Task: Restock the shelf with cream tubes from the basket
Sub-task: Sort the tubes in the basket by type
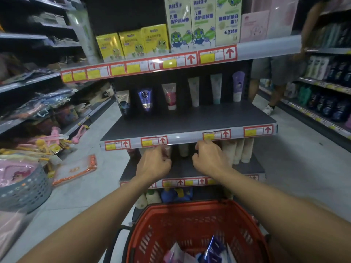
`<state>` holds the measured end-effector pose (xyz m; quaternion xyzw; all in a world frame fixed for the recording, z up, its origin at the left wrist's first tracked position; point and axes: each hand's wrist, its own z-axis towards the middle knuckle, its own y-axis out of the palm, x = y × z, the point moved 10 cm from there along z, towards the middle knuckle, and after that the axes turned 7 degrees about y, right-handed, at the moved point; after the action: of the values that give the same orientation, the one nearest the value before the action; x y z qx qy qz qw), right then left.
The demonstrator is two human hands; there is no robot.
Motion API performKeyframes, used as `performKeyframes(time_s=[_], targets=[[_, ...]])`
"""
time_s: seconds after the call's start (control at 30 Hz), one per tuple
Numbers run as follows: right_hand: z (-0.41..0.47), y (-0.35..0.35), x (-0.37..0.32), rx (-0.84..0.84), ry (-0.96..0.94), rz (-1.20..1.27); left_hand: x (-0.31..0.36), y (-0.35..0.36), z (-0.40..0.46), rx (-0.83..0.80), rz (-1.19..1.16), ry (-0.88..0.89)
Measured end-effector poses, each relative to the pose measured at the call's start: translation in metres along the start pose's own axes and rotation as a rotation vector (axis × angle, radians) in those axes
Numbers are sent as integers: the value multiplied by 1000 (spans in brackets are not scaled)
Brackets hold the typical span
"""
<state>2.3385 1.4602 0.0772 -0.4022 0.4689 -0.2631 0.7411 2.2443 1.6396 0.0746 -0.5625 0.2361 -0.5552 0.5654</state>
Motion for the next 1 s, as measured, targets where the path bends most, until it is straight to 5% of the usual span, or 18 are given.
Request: performKeyframes(time_s=[1.0], targets=[[-117, 272, 186, -732, 395, -235, -153, 293, -156, -704, 22, -308]])
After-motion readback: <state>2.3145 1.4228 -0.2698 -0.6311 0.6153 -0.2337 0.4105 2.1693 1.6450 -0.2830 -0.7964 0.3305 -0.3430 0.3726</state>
